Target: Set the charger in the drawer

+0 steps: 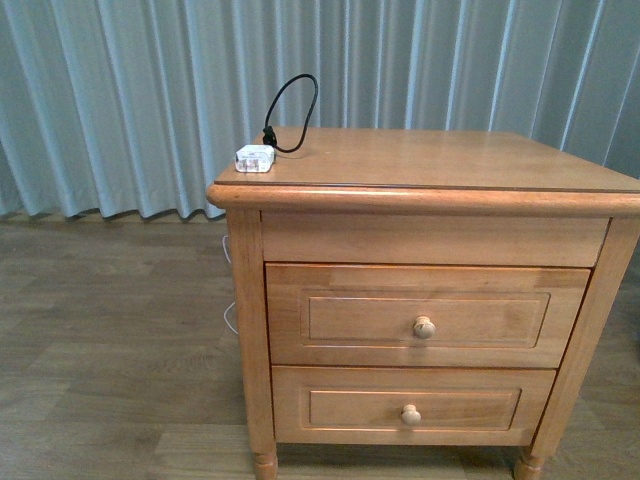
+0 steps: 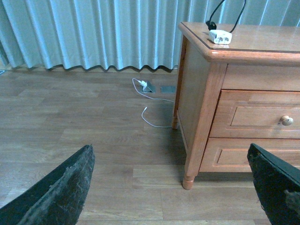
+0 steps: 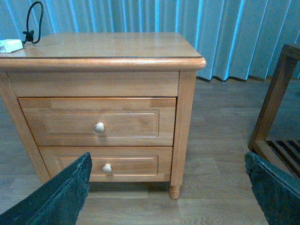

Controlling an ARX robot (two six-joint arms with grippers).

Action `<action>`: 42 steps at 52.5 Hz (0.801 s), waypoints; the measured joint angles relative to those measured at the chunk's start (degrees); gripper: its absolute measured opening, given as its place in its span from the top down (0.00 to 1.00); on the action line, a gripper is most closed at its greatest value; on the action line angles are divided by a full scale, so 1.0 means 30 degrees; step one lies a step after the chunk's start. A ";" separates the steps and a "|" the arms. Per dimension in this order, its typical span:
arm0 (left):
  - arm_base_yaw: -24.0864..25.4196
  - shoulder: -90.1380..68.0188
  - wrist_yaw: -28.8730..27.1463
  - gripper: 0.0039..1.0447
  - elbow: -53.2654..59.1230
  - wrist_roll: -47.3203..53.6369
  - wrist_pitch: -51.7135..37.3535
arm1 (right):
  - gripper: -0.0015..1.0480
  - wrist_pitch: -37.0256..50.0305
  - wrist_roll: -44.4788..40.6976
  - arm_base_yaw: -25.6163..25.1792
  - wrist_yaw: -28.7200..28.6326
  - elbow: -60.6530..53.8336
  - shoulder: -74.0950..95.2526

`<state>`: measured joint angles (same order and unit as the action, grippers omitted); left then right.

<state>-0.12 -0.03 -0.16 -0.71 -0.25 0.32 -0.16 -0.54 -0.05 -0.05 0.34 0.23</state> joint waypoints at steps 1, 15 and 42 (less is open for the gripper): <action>0.0000 0.0000 0.0000 0.05 0.0000 0.0000 0.0000 | 0.08 0.0000 0.0000 0.0000 0.0000 0.0000 0.0000; 0.0000 0.0000 0.0000 0.05 0.0000 0.0000 0.0000 | 0.08 0.0000 0.0000 0.0000 0.0000 0.0000 0.0000; 0.0000 0.0000 0.0000 0.05 0.0000 0.0000 0.0007 | 0.08 0.0000 0.0000 0.0000 0.0000 0.0000 0.0000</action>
<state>-0.12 -0.03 -0.16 -0.71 -0.25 0.34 -0.16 -0.54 -0.05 -0.05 0.34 0.23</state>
